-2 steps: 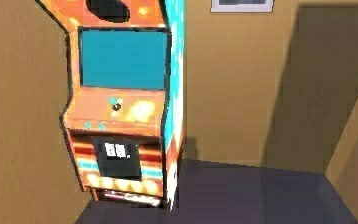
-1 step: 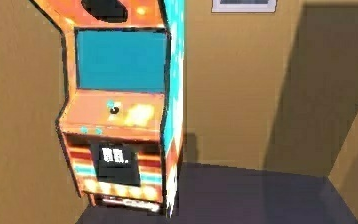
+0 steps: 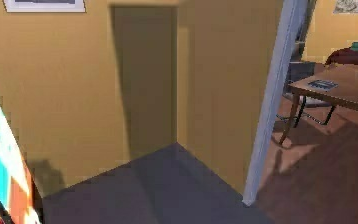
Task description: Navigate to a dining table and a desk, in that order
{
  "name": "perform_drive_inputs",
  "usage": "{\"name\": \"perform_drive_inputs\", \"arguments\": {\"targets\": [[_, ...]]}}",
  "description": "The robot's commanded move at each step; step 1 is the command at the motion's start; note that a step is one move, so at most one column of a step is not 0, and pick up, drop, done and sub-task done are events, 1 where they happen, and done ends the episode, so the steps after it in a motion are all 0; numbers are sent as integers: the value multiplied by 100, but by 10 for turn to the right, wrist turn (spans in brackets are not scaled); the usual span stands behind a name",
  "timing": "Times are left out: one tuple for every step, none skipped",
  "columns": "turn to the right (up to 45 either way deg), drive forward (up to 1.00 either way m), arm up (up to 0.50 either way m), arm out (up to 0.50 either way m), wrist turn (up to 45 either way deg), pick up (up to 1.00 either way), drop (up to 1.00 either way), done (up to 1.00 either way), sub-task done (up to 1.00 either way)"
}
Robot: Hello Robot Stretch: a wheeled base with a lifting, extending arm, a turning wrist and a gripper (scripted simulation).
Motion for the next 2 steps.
{"name": "perform_drive_inputs", "arguments": {"targets": [[390, 0, 0, 0, 0, 0, 0, 0, 0], [30, 0, 0, 0, 0, 0, 0, 0, 0]]}}
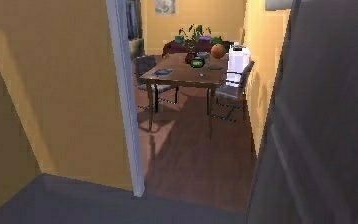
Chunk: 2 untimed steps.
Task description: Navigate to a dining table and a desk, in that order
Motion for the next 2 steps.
{"name": "perform_drive_inputs", "arguments": {"targets": [[-300, 0, 0, 0, 0, 0, 0, 0, 0], [0, 40, 0, 0, 0, 0, 0, 0, 0]]}}
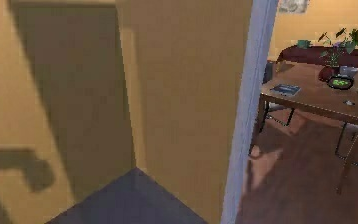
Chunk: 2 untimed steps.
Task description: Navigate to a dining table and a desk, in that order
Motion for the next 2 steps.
{"name": "perform_drive_inputs", "arguments": {"targets": [[390, 0, 0, 0, 0, 0, 0, 0, 0], [0, 100, 0, 0, 0, 0, 0, 0, 0]]}}
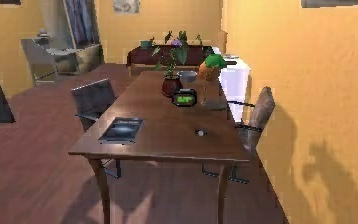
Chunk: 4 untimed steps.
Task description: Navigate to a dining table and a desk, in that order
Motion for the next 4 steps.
{"name": "perform_drive_inputs", "arguments": {"targets": [[390, 0, 0, 0, 0, 0, 0, 0, 0], [0, 5, 0, 0, 0, 0, 0, 0, 0], [-210, 0, 0, 0, 0, 0, 0, 0, 0], [0, 5, 0, 0, 0, 0, 0, 0, 0]]}}
